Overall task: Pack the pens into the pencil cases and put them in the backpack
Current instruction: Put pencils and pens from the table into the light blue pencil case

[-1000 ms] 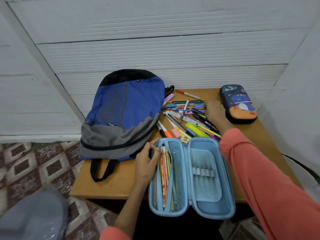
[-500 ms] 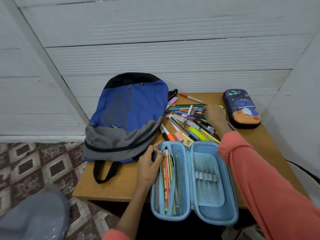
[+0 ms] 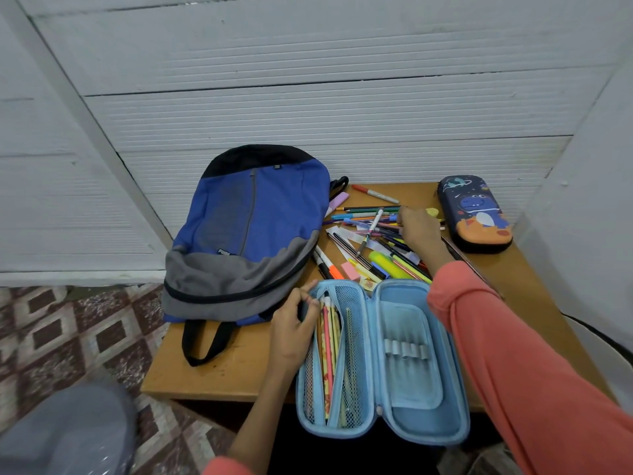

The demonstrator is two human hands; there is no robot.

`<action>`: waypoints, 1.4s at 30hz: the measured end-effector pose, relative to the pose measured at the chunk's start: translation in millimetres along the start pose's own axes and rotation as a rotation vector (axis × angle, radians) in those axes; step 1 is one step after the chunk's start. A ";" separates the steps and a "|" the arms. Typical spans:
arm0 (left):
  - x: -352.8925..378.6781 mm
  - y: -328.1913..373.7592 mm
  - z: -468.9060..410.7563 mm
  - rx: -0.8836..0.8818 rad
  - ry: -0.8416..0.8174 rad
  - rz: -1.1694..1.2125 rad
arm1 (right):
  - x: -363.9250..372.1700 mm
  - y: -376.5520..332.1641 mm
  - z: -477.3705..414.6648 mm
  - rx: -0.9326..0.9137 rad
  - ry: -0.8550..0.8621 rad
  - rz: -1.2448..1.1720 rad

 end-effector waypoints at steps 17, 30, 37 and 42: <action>-0.3 2.8 0.8 -0.010 -0.007 -0.001 | -57.0 -8.4 -0.9 0.066 0.302 -0.552; 0.0 2.2 0.7 -0.019 -0.013 -0.014 | -80.7 -102.6 86.4 -0.028 -0.335 -1.133; 0.0 4.7 0.3 0.006 0.014 -0.033 | -53.7 -124.3 128.1 -0.139 -0.482 -0.889; -1.3 4.3 0.2 0.022 0.012 -0.040 | -51.8 -132.4 138.9 -0.197 -0.630 -0.671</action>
Point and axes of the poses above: each hand's wrist, its own z-axis away from the middle knuckle, its own x-axis out of the palm, y = z × x, the point moved 4 cm from there along -z, towards the middle knuckle, and after that the axes turned 5 degrees about y, right-handed, at the moved point
